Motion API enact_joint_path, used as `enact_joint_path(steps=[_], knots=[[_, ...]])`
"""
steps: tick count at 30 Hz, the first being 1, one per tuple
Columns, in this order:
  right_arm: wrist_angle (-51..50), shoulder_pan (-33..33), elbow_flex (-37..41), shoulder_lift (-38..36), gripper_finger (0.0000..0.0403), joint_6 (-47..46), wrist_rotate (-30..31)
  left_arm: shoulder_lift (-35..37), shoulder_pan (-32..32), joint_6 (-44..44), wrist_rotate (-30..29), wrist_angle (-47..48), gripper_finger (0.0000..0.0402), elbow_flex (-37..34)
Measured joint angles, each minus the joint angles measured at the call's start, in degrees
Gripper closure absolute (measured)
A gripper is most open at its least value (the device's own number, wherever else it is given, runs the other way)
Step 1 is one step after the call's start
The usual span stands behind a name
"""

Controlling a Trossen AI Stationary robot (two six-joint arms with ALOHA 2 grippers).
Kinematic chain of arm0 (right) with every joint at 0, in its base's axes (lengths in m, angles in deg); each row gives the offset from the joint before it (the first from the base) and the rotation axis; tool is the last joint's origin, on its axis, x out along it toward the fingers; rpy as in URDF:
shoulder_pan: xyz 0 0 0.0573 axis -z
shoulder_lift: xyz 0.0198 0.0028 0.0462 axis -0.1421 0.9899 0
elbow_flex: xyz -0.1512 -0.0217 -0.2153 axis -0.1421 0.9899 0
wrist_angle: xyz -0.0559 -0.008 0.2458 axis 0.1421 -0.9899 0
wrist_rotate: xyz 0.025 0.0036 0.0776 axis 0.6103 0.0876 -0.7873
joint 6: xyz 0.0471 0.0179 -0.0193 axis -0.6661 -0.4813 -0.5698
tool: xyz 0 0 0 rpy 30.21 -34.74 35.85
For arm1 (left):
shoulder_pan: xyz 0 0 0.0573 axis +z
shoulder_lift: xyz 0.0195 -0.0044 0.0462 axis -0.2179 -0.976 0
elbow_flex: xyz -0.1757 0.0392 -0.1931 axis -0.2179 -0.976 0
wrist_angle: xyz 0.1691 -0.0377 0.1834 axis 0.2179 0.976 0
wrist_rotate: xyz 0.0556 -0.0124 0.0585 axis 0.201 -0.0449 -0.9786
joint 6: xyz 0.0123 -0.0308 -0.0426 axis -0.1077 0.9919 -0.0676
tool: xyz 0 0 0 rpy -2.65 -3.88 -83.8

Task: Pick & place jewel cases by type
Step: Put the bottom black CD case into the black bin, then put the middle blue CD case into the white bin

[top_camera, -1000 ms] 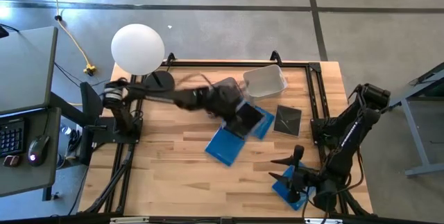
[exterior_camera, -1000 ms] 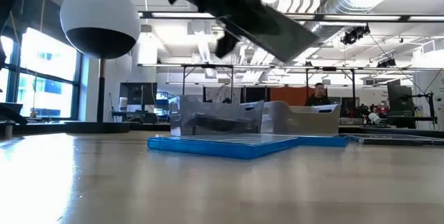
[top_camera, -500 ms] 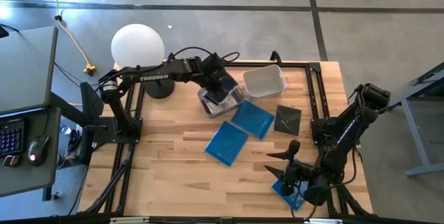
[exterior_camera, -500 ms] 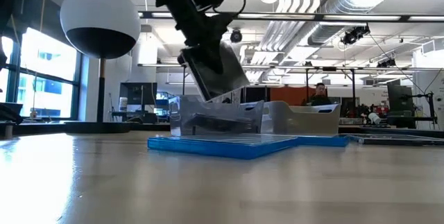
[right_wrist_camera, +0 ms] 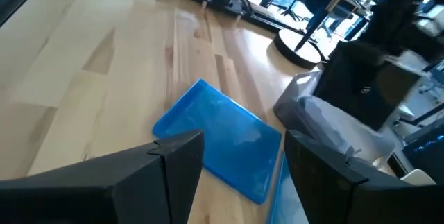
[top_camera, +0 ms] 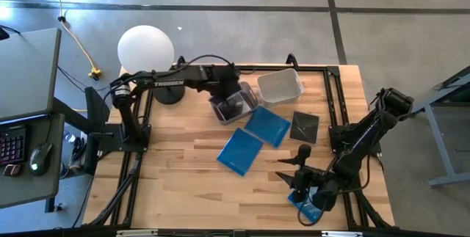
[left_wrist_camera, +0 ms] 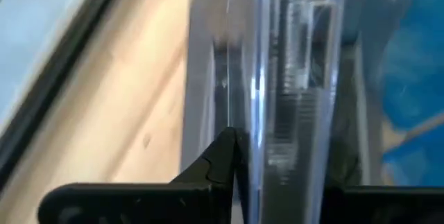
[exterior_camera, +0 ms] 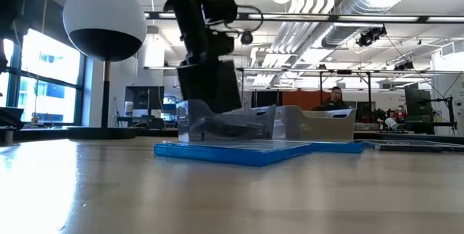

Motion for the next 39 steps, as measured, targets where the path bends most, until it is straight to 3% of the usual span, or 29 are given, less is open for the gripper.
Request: enact_joint_path(steps=[9, 14, 22, 27, 33, 36, 39], knots=[[-0.8, 0.4, 0.0, 0.0, 0.0206, -1.3, -1.7, -4.6, 0.0, 0.6, -1.1, 0.2, 0.0273, -0.1], [-1.3, 0.4, 0.0, 0.0, 0.0206, -1.2, -2.0, -4.8, -0.5, 3.2, -0.9, 1.4, 0.025, 1.6], [-1.6, 0.4, 0.0, 0.0, 0.0206, -1.2, -3.3, -4.8, -4.4, 4.2, -0.4, 12.3, 0.0248, 14.6], [-1.8, 0.4, 0.0, 0.0, 0.0206, -1.2, -3.7, -4.7, -9.4, 6.8, 0.4, 16.0, 0.0248, 24.6], [-2.4, 0.4, 0.0, 0.0, 0.0206, -3.9, -6.0, -4.7, -17.2, 6.8, 2.9, 18.1, 0.0248, 31.6], [-3.3, 0.4, 0.0, 0.0, 0.0206, -5.1, -6.6, -4.8, -19.9, 3.3, 2.1, 28.6, 0.0248, 37.0], [-3.6, 0.5, 0.0, 0.0, 0.0206, -5.2, -6.2, -4.7, -21.5, 5.5, -1.8, 43.2, 0.0248, 43.5]])
